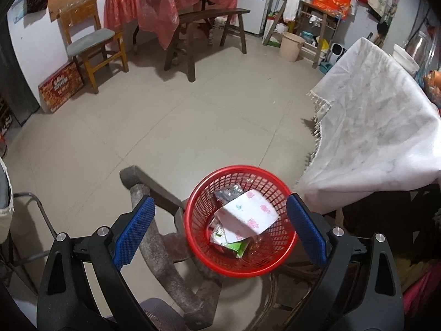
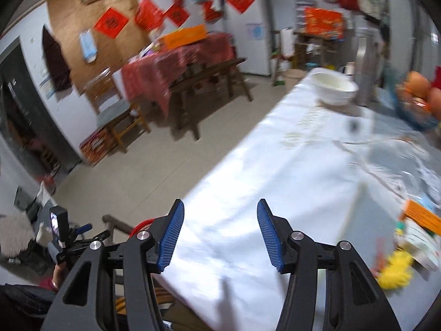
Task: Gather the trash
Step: 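Move both tools back from the wastebasket to the table items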
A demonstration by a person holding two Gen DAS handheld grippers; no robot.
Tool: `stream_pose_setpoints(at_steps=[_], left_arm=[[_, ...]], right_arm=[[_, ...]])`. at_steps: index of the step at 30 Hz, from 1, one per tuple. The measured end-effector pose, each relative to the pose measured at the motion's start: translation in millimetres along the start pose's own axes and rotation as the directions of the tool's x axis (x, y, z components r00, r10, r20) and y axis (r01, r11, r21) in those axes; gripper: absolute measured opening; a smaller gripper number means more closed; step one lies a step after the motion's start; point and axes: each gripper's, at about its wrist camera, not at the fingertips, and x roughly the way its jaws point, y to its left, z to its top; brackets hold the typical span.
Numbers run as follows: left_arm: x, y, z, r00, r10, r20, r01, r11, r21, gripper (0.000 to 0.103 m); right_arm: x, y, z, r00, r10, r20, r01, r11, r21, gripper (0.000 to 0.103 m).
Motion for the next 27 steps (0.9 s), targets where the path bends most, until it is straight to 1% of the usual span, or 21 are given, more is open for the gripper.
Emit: stream_pose_setpoints(at_steps=[3, 7, 10, 12, 14, 19, 22, 24, 27], left_arm=[[-12.7, -18.6, 8.0, 0.999, -0.003, 0.035, 0.002, 0.999, 0.037, 0.093], [-38.0, -49.3, 21.0, 0.995, -0.031, 0.095, 0.022, 0.995, 0.094, 0.093], [-57.6, -76.1, 31.2, 0.987, -0.046, 0.151, 0.024, 0.989, 0.148, 0.095], [-68.4, -95.3, 36.2, 0.982, -0.056, 0.183, 0.023, 0.984, 0.178, 0.096], [-79.9, -117.0, 41.8, 0.975, -0.077, 0.209, 0.033, 0.978, 0.205, 0.096], [-102.6, -163.7, 50.0, 0.961, -0.148, 0.233, 0.087, 0.963, 0.255, 0.096], [-117.2, -191.8, 53.3, 0.95, -0.189, 0.25, 0.111, 0.949, 0.296, 0.096], [-125.0, -210.1, 56.0, 0.94, -0.224, 0.258, 0.138, 0.939, 0.314, 0.096], [-133.6, -245.1, 57.2, 0.92, -0.303, 0.247, 0.207, 0.914, 0.348, 0.096]], right_arm=[[-28.0, -30.3, -9.5, 0.997, -0.053, 0.054, 0.051, 0.998, 0.042, 0.059], [-64.2, -80.1, -26.7, 0.983, -0.143, 0.113, 0.129, 0.984, 0.122, 0.062], [-92.9, -121.9, -41.6, 0.964, -0.215, 0.157, 0.179, 0.959, 0.219, 0.063], [-112.2, -152.9, -55.7, 0.946, -0.269, 0.182, 0.21, 0.934, 0.288, 0.064], [-126.1, -179.6, -69.2, 0.935, -0.299, 0.19, 0.224, 0.914, 0.337, 0.064], [-140.9, -221.7, -89.8, 0.921, -0.339, 0.19, 0.245, 0.886, 0.394, 0.064], [-142.0, -231.6, -97.0, 0.913, -0.363, 0.186, 0.264, 0.874, 0.408, 0.064], [-141.9, -241.5, -103.5, 0.915, -0.361, 0.179, 0.262, 0.87, 0.418, 0.064], [-140.5, -250.0, -113.8, 0.923, -0.344, 0.17, 0.246, 0.871, 0.426, 0.064]])
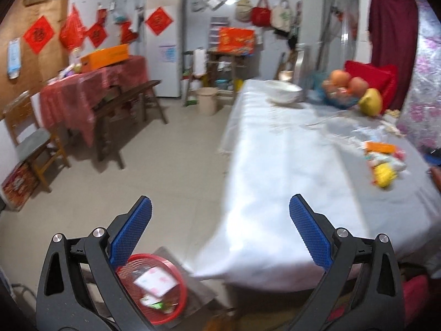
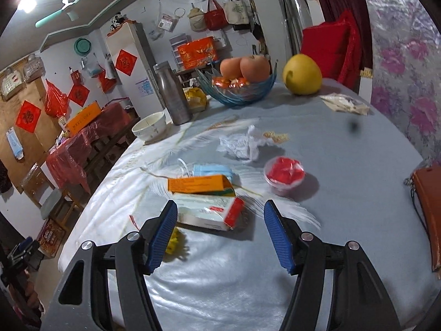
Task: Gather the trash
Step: 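Move both tools back from the wastebasket to the table items, then grasp the clear cup of red jelly with the right tool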
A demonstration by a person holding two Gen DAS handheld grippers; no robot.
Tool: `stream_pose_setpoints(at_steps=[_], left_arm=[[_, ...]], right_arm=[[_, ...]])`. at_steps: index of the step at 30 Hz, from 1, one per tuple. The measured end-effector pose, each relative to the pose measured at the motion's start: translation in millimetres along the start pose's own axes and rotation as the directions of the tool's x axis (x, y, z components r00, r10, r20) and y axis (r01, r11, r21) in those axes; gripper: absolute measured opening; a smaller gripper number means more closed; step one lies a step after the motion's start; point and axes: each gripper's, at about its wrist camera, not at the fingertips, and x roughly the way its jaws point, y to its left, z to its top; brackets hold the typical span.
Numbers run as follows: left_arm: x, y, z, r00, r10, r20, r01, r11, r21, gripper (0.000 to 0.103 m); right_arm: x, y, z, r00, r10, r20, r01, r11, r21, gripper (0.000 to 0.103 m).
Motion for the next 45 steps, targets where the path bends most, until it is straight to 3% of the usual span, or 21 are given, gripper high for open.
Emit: stream_pose_setpoints(at_steps=[7, 12, 23, 27, 31, 34, 35, 37, 42, 45], left_arm=[[26.6, -64.2, 18.8, 0.993, -0.116, -0.033, 0.117, 0.992, 0.04, 0.096], [41.3, -108.3, 31.3, 0.987, -0.152, -0.047, 0.155, 0.983, 0.094, 0.096], [80.6, -200.0, 60.3, 0.962, -0.246, -0.121, 0.264, 0.95, 0.164, 0.096], [93.2, -229.1, 67.7, 0.954, -0.258, -0.152, 0.285, 0.938, 0.198, 0.096], [108.7, -254.7, 75.6, 0.95, -0.262, -0.167, 0.296, 0.927, 0.229, 0.096], [124.0, -279.2, 81.9, 0.937, -0.293, -0.19, 0.334, 0.911, 0.243, 0.096], [128.9, -286.8, 82.6, 0.932, -0.303, -0.201, 0.347, 0.904, 0.248, 0.096], [138.9, -302.3, 82.0, 0.932, -0.299, -0.206, 0.347, 0.9, 0.264, 0.096], [155.9, -322.5, 75.5, 0.927, -0.297, -0.228, 0.355, 0.891, 0.281, 0.096], [164.3, -332.4, 74.8, 0.936, -0.274, -0.219, 0.333, 0.891, 0.309, 0.096]], right_arm=[[4.4, -25.1, -1.8, 1.0, -0.028, -0.002, 0.028, 0.999, 0.018, 0.07], [28.9, -49.4, 12.8, 0.998, -0.049, -0.047, 0.051, 0.998, 0.041, 0.07], [97.6, -56.8, 37.9, 0.988, -0.079, -0.131, 0.074, 0.996, -0.044, 0.077], [112.4, -60.0, 35.7, 0.983, -0.077, -0.165, 0.072, 0.997, -0.038, 0.072], [112.4, -65.1, 39.2, 0.987, -0.062, -0.15, 0.06, 0.998, -0.017, 0.071], [113.0, -72.8, 41.6, 0.989, -0.033, -0.145, 0.037, 0.999, 0.026, 0.071], [113.3, -73.5, 41.6, 0.989, -0.033, -0.144, 0.037, 0.999, 0.028, 0.059], [111.0, -71.9, 39.7, 0.991, -0.038, -0.13, 0.04, 0.999, 0.016, 0.058], [79.0, -84.8, 38.1, 0.996, -0.081, 0.022, 0.079, 0.994, 0.073, 0.058], [67.3, -101.2, 39.4, 0.993, -0.096, 0.071, 0.086, 0.987, 0.137, 0.058]])
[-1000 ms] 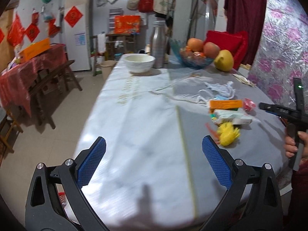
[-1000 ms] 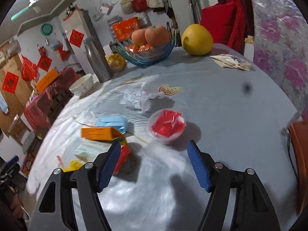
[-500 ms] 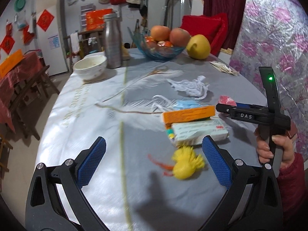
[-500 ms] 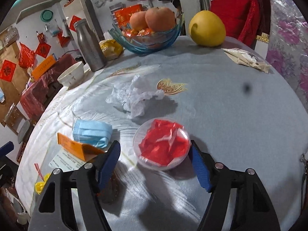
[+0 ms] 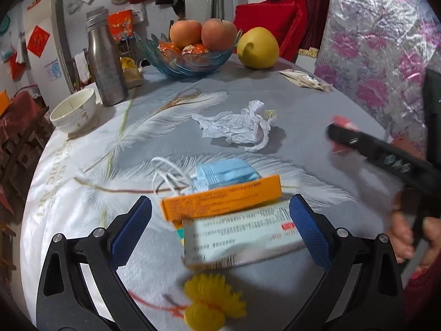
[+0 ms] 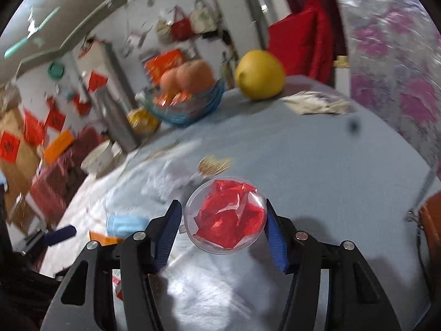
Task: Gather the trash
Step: 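Grasp the clear cup of red jelly with the right tool, then grasp the yellow mesh fruit net with the left tool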
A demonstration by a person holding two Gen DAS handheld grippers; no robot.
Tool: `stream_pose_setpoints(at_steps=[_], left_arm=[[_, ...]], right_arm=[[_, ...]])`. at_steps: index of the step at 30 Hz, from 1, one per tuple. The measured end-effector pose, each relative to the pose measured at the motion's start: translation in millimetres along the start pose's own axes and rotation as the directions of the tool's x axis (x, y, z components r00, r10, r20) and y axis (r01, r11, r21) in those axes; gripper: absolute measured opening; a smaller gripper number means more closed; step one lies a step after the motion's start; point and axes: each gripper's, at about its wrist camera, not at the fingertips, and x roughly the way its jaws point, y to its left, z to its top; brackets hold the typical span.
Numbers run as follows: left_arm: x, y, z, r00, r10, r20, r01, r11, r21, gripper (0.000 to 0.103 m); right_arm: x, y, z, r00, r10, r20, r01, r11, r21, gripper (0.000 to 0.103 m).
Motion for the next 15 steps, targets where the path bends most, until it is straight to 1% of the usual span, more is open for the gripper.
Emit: stream_pose_setpoints(at_steps=[1, 3, 7, 10, 12, 13, 15], left_arm=[[3.7, -2.1, 1.9, 1.0, 0.011, 0.005, -0.011, 1.0, 0.008, 0.096], [8.9, -4.7, 4.6, 1.0, 0.008, 0.004, -0.008, 1.0, 0.02, 0.096], [21.6, -13.5, 6.4, 1.0, -0.008, -0.022, 0.009, 0.999, 0.05, 0.096], [31.1, -14.4, 3.2, 0.998, 0.039, -0.042, -0.036, 0.997, 0.064, 0.096], [26.9, -6.0, -1.7, 0.998, 0.048, -0.047, -0.046, 0.998, 0.043, 0.096], [21.1, 1.7, -5.4, 0.997, 0.047, -0.06, -0.046, 0.999, 0.015, 0.096], [3.6, 13.4, -12.9, 0.999, 0.007, -0.045, -0.008, 0.999, -0.036, 0.096]], right_arm=[[0.2, -3.6, 0.2, 1.0, -0.008, 0.001, 0.008, 1.0, 0.013, 0.058], [3.3, -6.8, 0.6, 1.0, 0.0, -0.015, 0.001, 1.0, 0.031, 0.059], [5.6, -4.5, 0.3, 1.0, 0.004, -0.026, -0.003, 1.0, 0.017, 0.059], [4.3, -6.2, 0.0, 0.999, 0.014, -0.029, -0.013, 1.0, 0.023, 0.059], [4.3, -8.1, 0.3, 0.999, 0.021, -0.031, -0.02, 0.999, 0.03, 0.059], [4.2, -8.4, 0.3, 0.999, 0.025, -0.032, -0.024, 0.999, 0.032, 0.059], [4.4, -7.8, 0.2, 0.999, 0.025, -0.035, -0.024, 0.999, 0.03, 0.059]])
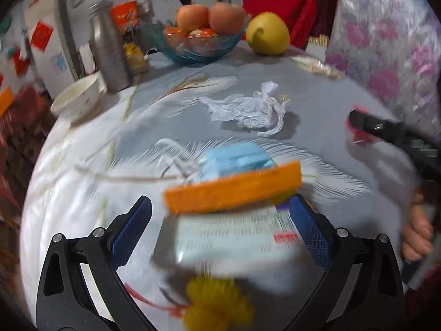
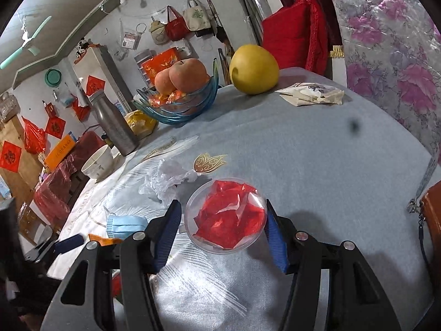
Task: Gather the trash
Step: 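Grasp the yellow mesh fruit net with the left tool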
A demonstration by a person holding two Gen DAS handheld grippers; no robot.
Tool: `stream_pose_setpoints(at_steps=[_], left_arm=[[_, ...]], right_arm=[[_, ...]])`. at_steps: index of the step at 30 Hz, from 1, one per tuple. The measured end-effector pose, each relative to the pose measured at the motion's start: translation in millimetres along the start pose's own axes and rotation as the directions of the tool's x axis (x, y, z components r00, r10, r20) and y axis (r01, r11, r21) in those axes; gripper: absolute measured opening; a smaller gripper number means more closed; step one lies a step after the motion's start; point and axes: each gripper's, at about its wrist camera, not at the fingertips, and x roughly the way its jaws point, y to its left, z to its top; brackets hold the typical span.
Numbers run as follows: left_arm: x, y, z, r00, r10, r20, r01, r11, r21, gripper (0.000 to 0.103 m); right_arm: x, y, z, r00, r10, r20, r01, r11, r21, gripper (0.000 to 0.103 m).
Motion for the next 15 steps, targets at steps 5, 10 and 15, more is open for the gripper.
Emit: stream_pose_setpoints(at_steps=[5, 10, 15], left_arm=[[-46.2, 16.0, -22.1, 0.996, -0.011, 0.088, 0.013, 1.0, -0.021, 0.096], [-47.8, 8.3, -25.9, 0.995, -0.044, 0.084, 0.046, 0.999, -0.021, 0.096], [-30.4, -29.9, -25.2, 0.997, -0.025, 0.069, 0.019, 0.996, 0.091, 0.096]], right_arm=[[0.8, 1.0, -0.3, 1.0, -0.005, -0.003, 0.005, 1.0, -0.005, 0.059], [1.3, 0.9, -0.9, 1.0, -0.003, -0.006, 0.003, 1.0, -0.002, 0.059], [2.2, 3.9, -1.5, 1.0, -0.006, -0.007, 0.005, 1.0, -0.021, 0.059]])
